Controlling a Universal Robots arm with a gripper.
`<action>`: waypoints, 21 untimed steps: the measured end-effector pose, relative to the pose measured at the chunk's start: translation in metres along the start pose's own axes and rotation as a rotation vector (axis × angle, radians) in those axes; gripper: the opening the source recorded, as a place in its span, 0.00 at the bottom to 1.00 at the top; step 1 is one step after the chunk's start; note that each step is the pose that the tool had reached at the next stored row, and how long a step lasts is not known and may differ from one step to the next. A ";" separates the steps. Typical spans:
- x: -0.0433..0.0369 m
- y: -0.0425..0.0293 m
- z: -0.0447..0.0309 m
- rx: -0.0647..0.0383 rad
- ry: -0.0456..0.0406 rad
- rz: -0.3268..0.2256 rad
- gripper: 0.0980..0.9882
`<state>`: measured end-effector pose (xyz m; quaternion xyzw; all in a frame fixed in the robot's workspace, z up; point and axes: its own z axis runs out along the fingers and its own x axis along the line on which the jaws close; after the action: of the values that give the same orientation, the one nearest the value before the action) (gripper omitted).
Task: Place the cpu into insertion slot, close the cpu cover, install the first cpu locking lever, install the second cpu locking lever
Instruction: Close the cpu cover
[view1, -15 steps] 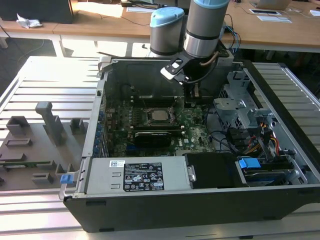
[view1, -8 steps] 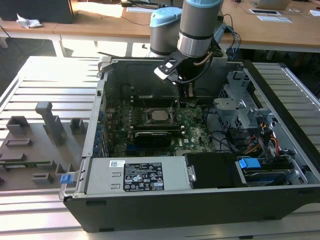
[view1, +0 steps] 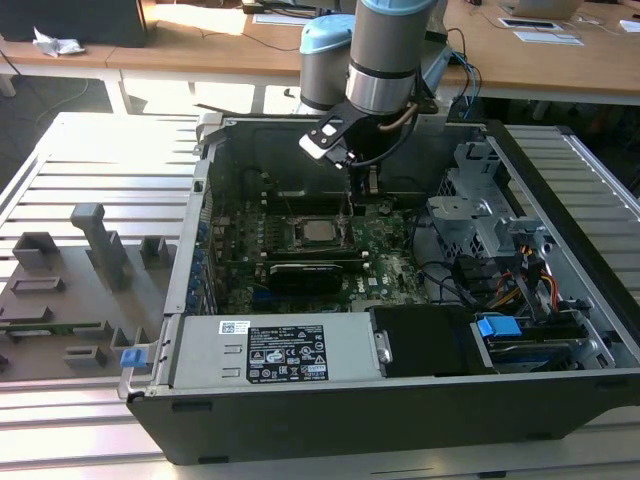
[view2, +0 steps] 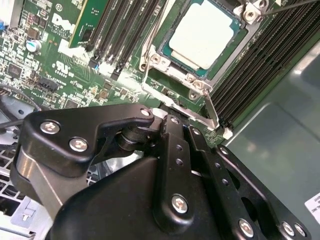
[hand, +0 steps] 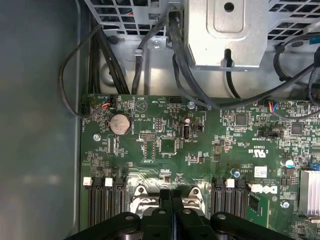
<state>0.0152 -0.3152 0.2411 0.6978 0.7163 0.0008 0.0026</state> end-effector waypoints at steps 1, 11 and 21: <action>0.0000 -0.0018 0.0000 0.000 0.0000 0.000 0.01; 0.0003 -0.0102 0.0001 0.000 0.0000 0.000 0.01; 0.0009 -0.0362 0.0013 0.000 0.0000 0.000 0.01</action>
<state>-0.0210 -0.3152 0.2396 0.6978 0.7163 0.0008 0.0026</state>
